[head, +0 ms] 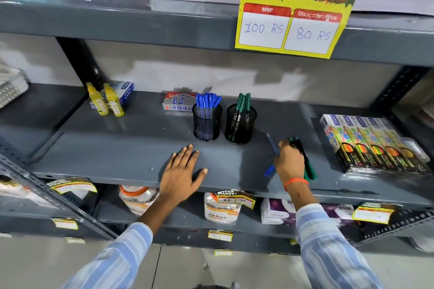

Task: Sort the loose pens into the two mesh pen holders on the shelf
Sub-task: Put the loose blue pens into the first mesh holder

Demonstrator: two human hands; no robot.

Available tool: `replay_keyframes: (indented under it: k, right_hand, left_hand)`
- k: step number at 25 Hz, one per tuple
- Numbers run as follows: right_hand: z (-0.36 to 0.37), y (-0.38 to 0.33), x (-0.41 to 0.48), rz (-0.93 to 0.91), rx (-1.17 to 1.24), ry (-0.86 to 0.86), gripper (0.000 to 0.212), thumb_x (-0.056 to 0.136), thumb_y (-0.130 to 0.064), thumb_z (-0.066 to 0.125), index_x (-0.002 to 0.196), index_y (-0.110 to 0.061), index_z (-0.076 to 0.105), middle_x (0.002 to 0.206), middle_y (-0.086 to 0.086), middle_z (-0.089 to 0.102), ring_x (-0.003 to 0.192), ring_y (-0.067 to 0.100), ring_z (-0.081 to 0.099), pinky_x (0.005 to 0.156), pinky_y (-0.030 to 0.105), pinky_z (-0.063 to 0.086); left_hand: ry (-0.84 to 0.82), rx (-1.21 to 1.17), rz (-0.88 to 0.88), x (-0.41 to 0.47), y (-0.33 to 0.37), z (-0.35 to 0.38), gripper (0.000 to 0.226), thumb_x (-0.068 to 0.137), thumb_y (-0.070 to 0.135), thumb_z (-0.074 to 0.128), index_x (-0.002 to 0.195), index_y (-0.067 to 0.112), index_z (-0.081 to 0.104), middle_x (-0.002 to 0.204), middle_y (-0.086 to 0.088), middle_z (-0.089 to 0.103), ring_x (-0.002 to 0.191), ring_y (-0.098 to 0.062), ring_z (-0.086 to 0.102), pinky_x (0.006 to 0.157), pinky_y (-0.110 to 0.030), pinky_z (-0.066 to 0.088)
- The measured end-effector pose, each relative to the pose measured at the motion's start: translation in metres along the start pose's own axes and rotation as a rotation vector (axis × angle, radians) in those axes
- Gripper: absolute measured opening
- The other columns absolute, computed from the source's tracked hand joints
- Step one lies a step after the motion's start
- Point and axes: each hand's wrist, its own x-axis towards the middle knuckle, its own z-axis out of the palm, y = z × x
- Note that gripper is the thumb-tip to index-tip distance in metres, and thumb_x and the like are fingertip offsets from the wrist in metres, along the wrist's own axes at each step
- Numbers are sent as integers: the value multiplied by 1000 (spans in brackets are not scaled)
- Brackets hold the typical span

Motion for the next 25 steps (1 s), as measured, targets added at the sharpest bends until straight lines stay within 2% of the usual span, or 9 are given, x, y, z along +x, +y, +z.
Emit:
replay_keyframes:
  k: [4,7,8,11,15,17,20,23,25]
  right_hand:
    - [-11,-16,-1,-68,338,150,36,79,1,64,113,0,53,95,24,70,90,41,66,81,43,54]
    - [-22,-37,-2,-124,504,252,36,76,0,72,108,-3,57,86,19,73,79,32,70,71,18,47]
    - [-25,-45,-2,-151,540,262,35,75,-2,74,107,-4,58,84,18,74,76,30,71,68,16,46]
    - [-30,-72,-3,-268,599,294,34,76,-8,76,106,-6,60,82,14,76,73,28,72,69,32,56]
    - [-32,-113,10,-353,788,315,32,83,-12,69,113,-18,58,86,10,75,75,23,71,74,34,57]
    - [-34,-133,25,-374,850,318,34,87,-10,64,118,-22,57,91,12,74,81,27,69,80,41,57]
    - [-27,-153,50,-466,708,314,41,88,-4,57,127,-16,53,97,21,71,88,38,66,83,46,54]
    - [-7,-160,66,-485,428,186,46,89,-3,55,133,-13,48,103,26,69,93,40,64,82,43,51]
    - [5,-161,68,-493,342,95,47,89,-1,54,134,-10,46,107,28,67,98,40,63,85,45,51]
  left_hand:
    - [-10,7,-3,0,0,0,73,88,60,18,141,13,34,152,-11,31,140,-24,26,115,-43,18]
    - [-24,23,-4,0,-1,1,71,89,60,19,143,14,31,153,-10,28,142,-23,23,116,-42,16]
    - [-27,32,-3,-1,-1,2,70,90,60,20,143,15,30,154,-9,28,142,-23,22,116,-41,16]
    - [-27,44,-4,0,-2,1,68,91,58,24,142,14,32,153,-9,29,141,-23,24,116,-41,17]
    - [-14,8,-18,0,-1,0,68,90,57,28,141,14,35,151,-10,33,139,-24,29,116,-43,20]
    - [-4,-6,-16,-1,-2,1,67,90,58,28,140,13,36,151,-10,34,139,-25,30,116,-43,20]
    - [2,-9,-15,-1,-3,1,67,91,58,27,141,14,35,151,-10,33,139,-24,29,116,-42,19]
    - [-3,-20,-20,-1,-2,1,68,91,59,27,142,16,33,153,-9,30,140,-23,27,117,-41,17]
    - [-1,-22,-23,-1,-2,2,68,90,59,28,142,16,33,153,-8,30,140,-23,27,117,-41,16]
